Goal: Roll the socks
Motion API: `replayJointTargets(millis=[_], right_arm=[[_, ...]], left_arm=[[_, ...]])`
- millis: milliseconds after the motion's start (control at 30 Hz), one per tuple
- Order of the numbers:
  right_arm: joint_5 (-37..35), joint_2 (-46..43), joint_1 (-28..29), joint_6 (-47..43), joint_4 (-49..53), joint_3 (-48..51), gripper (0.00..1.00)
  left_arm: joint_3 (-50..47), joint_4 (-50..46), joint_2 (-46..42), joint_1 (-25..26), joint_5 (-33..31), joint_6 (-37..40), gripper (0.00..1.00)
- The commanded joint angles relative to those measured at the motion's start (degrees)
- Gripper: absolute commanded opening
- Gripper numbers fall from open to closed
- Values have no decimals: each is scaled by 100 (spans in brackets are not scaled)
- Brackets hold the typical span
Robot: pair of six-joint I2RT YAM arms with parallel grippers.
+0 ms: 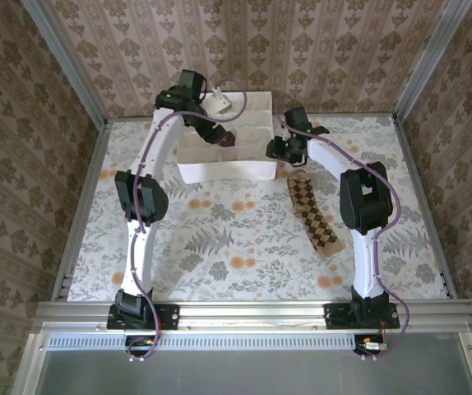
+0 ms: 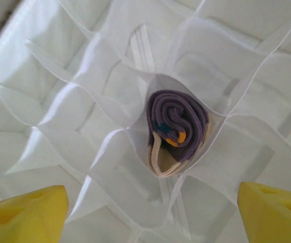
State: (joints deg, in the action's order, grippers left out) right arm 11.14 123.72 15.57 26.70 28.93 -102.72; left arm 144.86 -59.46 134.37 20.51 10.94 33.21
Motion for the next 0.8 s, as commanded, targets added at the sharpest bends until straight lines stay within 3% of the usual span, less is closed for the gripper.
replayJointTargets(millis=[0,133,233,433,567,767], right_arm=[[73,-205,-70,-207,465,-520,46],[-68,-732,-176,-305,586,-139,46],[-300,-1343,-407,-240,579,749,47],[-468,-2376,-1189,-375,773,2914,46],[-738,-3139,-1223,-497,826,4290,45],[-474,-3661,-1063,-155,395,5648,34]], left_arm=[[42,-165,-249,-52,198,-127,86],[-367,-150,-604,-5,301,-161,85],[-1083,-5,-1026,154,286,-117,83],[-3586,1128,-2267,808,382,-197,80],[-5306,2152,-3028,1181,597,-447,78],[-6699,2863,-3663,1591,745,-787,74]])
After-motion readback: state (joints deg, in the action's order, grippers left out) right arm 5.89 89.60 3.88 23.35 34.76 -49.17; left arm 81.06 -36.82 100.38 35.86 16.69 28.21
